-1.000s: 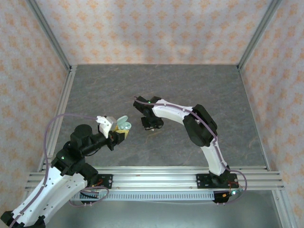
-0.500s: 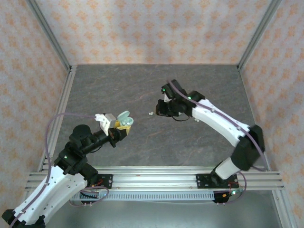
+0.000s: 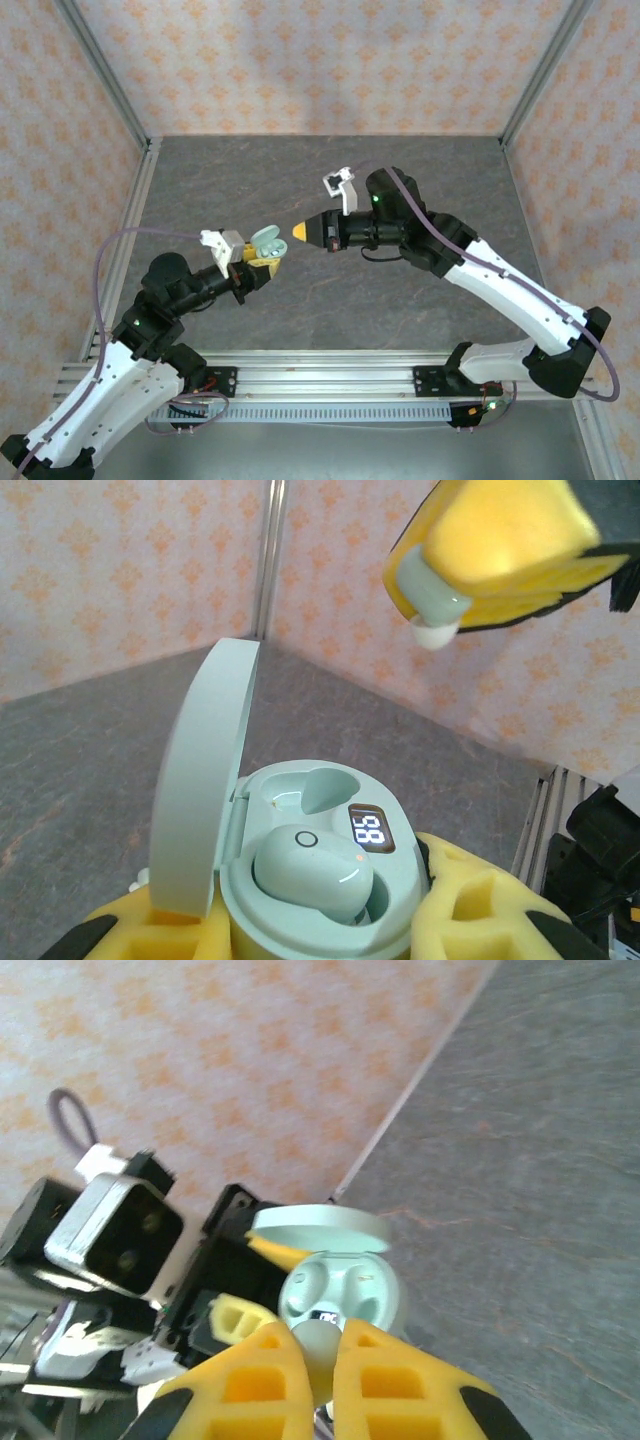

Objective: Insert the wireless bluetooth earbuds into the charging case

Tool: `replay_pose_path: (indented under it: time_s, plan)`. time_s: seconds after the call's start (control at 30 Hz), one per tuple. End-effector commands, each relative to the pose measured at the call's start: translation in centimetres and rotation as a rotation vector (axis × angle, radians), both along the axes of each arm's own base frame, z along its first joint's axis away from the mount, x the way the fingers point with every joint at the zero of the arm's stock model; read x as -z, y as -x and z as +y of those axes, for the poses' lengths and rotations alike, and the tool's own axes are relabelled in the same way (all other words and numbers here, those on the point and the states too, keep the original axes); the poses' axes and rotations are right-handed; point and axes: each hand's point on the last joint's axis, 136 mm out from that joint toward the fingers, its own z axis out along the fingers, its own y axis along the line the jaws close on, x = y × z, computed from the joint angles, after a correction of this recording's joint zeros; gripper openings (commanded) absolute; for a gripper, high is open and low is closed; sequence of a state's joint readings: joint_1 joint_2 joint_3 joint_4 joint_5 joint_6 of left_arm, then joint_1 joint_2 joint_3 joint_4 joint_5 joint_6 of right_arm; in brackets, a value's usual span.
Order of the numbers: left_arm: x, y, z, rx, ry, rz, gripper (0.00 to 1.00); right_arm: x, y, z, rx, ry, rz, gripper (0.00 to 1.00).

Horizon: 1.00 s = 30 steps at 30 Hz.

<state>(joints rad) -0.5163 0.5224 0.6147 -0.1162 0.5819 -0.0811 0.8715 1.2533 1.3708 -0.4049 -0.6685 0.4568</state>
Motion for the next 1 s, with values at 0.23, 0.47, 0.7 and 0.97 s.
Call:
replay_pose_path:
  time_s: [0.23, 0.47, 0.7, 0.97]
  plan:
    - [-3.9, 1.0, -0.8, 0.074, 0.062, -0.074, 0.00, -1.5, 1.6, 2.5, -0.135, -0.071, -0.081, 0.09]
    - [-4.2, 1.1, -0.9, 0.085, 0.062, -0.075, 0.00, 0.3, 1.3, 2.4, -0.131, 0.001, -0.086, 0.09]
    - [-4.4, 1.2, -1.0, 0.097, 0.061, -0.069, 0.00, 1.1, 0.8, 2.3, -0.119, 0.048, -0.103, 0.09]
    - [-4.4, 1.4, -1.1, 0.103, 0.055, -0.069, 0.00, 1.7, 0.5, 2.3, -0.115, 0.073, -0.099, 0.09]
